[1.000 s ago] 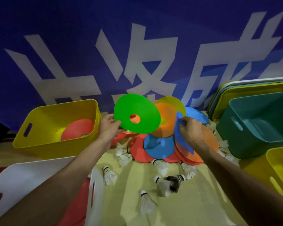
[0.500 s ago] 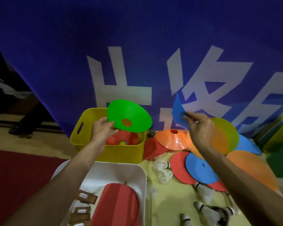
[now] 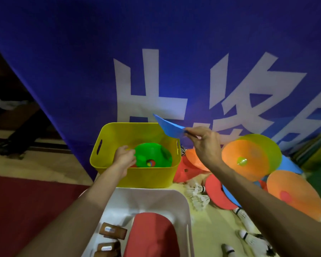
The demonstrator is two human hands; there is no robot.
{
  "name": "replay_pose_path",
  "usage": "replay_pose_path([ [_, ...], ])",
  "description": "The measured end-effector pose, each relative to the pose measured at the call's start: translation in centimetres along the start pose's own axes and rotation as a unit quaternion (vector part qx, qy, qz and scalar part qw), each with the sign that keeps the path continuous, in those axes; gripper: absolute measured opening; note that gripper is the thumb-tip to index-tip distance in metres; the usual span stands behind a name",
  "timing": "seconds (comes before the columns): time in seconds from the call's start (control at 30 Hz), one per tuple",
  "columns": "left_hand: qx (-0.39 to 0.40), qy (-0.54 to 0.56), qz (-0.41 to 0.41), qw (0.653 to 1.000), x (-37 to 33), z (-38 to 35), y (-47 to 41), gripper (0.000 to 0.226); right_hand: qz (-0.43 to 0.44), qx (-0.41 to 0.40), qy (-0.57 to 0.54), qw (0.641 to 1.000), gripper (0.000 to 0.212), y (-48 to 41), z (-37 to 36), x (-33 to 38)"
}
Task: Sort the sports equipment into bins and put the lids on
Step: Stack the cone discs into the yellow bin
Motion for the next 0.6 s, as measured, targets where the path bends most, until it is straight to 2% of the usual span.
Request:
replay_pose_path([
  [0.2, -0.016, 0.005, -0.061, 0.998, -1.7, 2.5, 1.2, 0.039, 0.045, 0.044, 0.007, 0.998, 0.022, -0.3, -3.5, 2.1],
  [0.27, -0.018, 0.017, -0.083, 0.996, -2.7, 3.2, 2.1, 0.034, 0.031, 0.067, -0.005, 0.997, 0.024, -0.5, -5.3, 2.4],
  [0.4, -0.019, 0.031, -0.114, 0.993, -4.3, 3.9, 3.8, 0.026, -0.057, 0.221, 0.077, 0.971, 0.045, 0.6, -9.1, 1.3],
  [0.6, 0.003, 0.011, -0.129, 0.992, -5.2, 2.1, 5.5, 0.022, -0.070, 0.254, 0.086, 0.961, 0.038, 1.8, -7.8, -0.8],
])
Point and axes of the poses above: each hand's wrist, its own y-axis away from the middle knuckle, its own z-axis out of the back of the hand, x = y × z, the point moved 7 cm from there along -y, towards the middle knuckle, and after that the axes turned 2 degrees about x, right-handed, at the moved point
